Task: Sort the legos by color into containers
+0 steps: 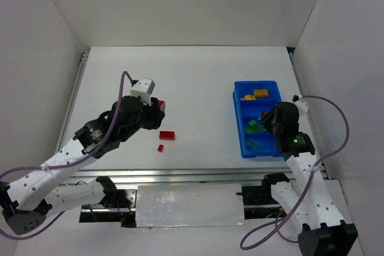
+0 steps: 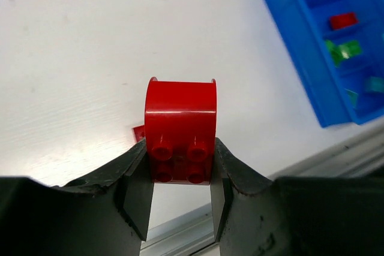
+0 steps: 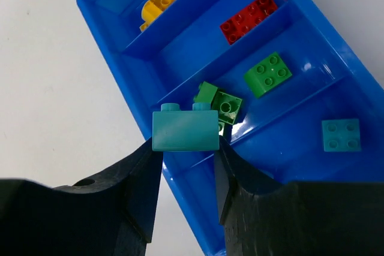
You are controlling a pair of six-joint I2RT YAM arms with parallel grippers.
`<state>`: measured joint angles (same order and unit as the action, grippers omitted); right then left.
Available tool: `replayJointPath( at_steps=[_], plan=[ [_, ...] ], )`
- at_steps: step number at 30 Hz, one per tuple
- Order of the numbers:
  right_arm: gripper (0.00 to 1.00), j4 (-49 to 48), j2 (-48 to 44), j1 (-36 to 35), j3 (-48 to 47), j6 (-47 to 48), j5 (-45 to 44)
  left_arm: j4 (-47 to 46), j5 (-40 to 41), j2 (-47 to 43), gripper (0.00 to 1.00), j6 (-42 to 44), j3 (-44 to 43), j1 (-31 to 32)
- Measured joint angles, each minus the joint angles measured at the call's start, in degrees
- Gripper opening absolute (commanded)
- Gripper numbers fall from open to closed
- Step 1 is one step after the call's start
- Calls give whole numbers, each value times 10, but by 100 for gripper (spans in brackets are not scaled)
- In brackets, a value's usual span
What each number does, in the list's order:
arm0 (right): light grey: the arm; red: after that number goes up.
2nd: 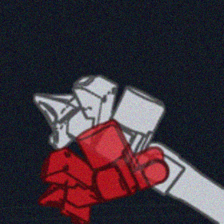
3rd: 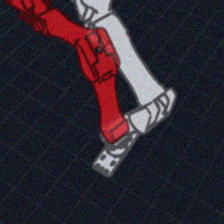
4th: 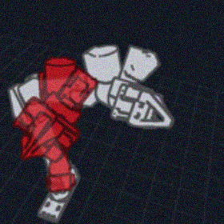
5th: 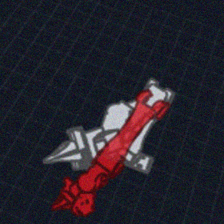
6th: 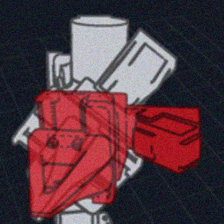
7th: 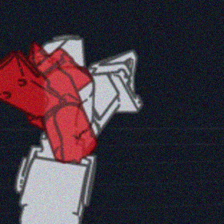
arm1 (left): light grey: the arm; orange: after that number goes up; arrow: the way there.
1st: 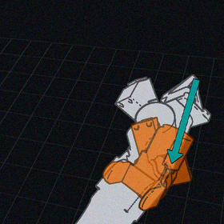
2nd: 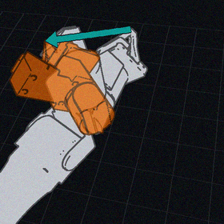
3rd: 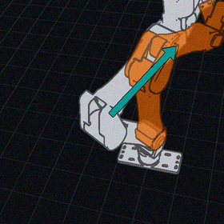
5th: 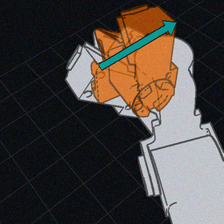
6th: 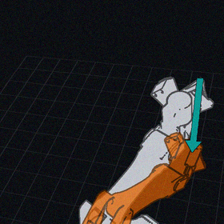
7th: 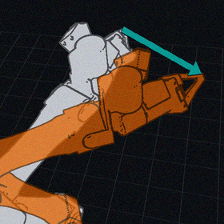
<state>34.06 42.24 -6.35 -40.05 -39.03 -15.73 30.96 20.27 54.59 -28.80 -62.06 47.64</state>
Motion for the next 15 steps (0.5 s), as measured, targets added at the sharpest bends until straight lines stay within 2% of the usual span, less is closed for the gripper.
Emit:
replayJointPath(
  at_steps=[5, 10, 11, 15],
  plan=[
    [0, 3, -5, 8, 33, -38, 1, 19, 8, -6, 0, -17, 22, -42],
    [0, 15, -12, 8, 68, -70, 10, 26, 4, -3, 0, -17, 28, -44],
    [4, 14, -22, 8, 76, -77, 13, 26, 3, -3, 0, -17, 28, -44],
    [5, 12, -57, 8, 102, -97, 27, 22, -9, -2, 0, -16, 28, -44]
  ],
)
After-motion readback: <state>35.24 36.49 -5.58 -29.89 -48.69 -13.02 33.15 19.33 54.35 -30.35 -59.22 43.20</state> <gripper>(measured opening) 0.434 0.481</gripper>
